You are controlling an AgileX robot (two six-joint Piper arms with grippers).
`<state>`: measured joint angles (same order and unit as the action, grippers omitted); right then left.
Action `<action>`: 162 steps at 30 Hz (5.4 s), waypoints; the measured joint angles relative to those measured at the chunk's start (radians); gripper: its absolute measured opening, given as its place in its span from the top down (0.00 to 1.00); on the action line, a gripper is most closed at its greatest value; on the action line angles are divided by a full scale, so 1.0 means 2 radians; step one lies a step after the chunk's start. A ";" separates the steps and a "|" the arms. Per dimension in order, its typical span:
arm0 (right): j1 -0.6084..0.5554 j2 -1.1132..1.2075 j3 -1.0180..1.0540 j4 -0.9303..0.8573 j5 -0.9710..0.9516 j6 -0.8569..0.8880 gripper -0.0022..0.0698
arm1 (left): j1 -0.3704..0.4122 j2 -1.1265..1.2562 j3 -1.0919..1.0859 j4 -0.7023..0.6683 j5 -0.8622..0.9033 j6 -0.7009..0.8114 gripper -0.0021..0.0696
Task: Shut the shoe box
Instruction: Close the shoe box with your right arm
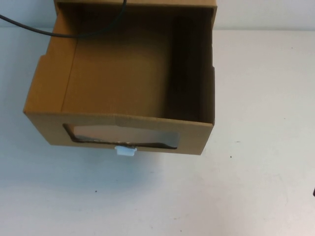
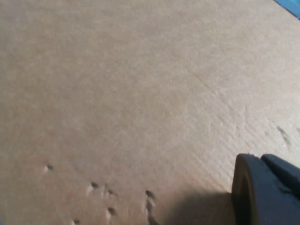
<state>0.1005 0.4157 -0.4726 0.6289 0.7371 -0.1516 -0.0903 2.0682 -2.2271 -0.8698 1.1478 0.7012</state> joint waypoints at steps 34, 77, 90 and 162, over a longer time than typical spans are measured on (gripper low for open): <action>0.381 0.503 -0.399 -0.183 -0.034 0.041 0.99 | 0.005 0.002 0.000 -0.012 0.008 -0.016 0.98; 0.325 0.608 -0.523 -0.203 0.118 0.012 0.99 | 0.005 0.002 0.000 -0.014 0.011 -0.021 0.98; 0.325 0.611 -0.542 -0.179 0.115 -0.007 0.99 | 0.005 0.002 0.000 -0.015 0.020 -0.021 0.98; 0.251 0.755 -0.817 -0.271 0.189 0.014 0.99 | 0.005 0.004 -0.001 -0.027 0.031 -0.021 0.98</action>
<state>0.6019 1.9264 -2.1075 0.0874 1.1159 -0.1232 -0.0806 2.0754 -2.2292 -0.9229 1.2096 0.6593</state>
